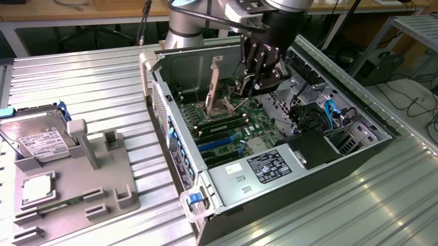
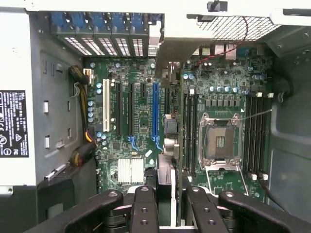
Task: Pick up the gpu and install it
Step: 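Insert the gpu into the slot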
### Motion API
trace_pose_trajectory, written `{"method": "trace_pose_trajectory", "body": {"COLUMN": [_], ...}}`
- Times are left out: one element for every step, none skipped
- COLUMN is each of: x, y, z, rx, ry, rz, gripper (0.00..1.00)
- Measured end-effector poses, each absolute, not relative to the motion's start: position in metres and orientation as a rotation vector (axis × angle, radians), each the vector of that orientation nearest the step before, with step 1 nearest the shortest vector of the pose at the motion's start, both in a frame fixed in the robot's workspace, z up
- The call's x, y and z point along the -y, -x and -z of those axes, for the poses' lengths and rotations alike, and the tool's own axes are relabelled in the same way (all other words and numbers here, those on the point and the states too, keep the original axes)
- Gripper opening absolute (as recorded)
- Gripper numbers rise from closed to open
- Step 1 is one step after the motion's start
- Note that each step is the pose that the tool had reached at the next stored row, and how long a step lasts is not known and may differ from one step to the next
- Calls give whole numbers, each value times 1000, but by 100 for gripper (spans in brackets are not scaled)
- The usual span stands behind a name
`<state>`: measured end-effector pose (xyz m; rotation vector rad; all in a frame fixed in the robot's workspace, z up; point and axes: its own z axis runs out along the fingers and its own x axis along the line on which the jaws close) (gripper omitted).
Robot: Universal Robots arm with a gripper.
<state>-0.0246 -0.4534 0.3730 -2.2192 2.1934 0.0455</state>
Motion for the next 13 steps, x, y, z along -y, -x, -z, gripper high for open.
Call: {"method": "trace_pose_trajectory", "body": {"x": [453, 453, 453, 453, 453, 452, 452, 451, 451, 451, 451, 451, 451], "y": [25, 26, 26, 29, 31, 33, 34, 36, 36, 36, 36, 36, 36], "z": [-371, -368, -365, -362, -361, -359, -357, -355, -353, -351, -350, -348, -346], "rx": [-2193, -2194, -2194, -2194, -2194, -2196, -2199, -2203, -2207, -2212, -2218, -2225, -2228], "ry": [2219, 2219, 2219, 2219, 2218, 2217, 2214, 2211, 2208, 2203, 2196, 2190, 2186], "rz": [-45, -45, -45, -45, -45, -45, -44, -43, -43, -43, -43, -43, -42], "gripper": [28, 28, 28, 28, 28, 28, 28, 28, 28, 28, 28, 28, 28]}}
